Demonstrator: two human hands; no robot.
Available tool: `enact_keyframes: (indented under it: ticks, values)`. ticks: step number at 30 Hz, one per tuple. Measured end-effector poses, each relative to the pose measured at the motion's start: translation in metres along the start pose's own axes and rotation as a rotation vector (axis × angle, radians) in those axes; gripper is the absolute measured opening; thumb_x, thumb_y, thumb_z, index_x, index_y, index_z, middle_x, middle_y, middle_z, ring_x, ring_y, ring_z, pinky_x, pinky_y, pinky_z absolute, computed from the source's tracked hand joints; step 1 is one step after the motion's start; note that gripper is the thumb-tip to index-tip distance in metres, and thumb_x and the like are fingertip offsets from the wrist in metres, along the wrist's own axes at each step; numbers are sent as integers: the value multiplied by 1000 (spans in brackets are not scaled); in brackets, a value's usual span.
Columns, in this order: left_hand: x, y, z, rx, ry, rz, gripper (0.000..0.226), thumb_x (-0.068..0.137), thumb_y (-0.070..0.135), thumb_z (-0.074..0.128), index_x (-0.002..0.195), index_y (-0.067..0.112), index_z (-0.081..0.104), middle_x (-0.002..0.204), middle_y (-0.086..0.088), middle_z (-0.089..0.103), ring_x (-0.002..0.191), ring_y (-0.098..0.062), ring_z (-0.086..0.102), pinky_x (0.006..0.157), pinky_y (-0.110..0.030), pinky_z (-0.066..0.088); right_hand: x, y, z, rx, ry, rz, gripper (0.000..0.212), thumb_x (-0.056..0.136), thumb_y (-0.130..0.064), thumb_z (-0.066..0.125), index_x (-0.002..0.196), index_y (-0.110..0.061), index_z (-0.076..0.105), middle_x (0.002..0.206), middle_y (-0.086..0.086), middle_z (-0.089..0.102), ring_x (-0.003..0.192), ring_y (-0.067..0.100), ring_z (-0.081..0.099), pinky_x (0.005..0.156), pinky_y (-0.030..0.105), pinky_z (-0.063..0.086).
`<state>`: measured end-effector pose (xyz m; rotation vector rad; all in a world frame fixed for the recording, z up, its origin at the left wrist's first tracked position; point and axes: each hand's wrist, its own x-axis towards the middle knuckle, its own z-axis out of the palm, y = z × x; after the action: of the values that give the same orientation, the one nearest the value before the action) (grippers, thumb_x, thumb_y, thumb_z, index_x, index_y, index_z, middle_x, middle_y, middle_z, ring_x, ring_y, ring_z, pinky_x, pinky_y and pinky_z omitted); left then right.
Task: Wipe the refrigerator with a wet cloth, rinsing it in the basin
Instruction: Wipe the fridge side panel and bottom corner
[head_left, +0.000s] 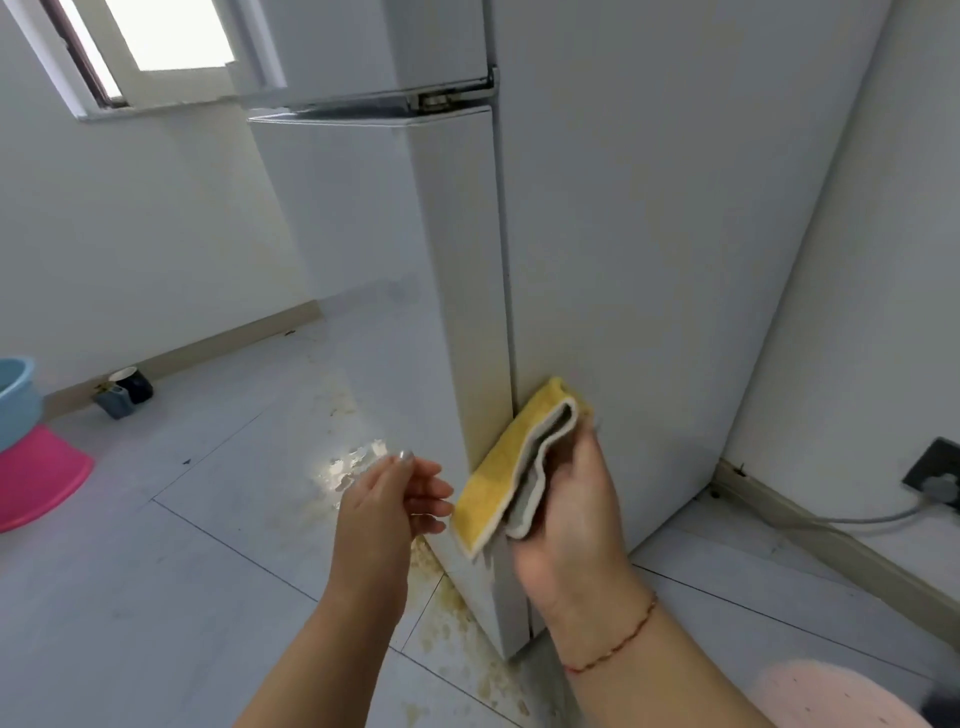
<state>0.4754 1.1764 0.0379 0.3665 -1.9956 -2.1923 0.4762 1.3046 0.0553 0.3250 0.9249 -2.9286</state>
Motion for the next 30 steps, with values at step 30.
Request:
enact_keyframes:
  ticks: [30]
  values:
    - [11,95,-5,-186,-1,237,43,102,24,34,76,4,61,56,-6,58,50,-17,50,51,-29,41,48,-32,116,-1375,76,-1597,58,96,-38,48,147,-14,31,148,8,20,136,34,26,115,50,22]
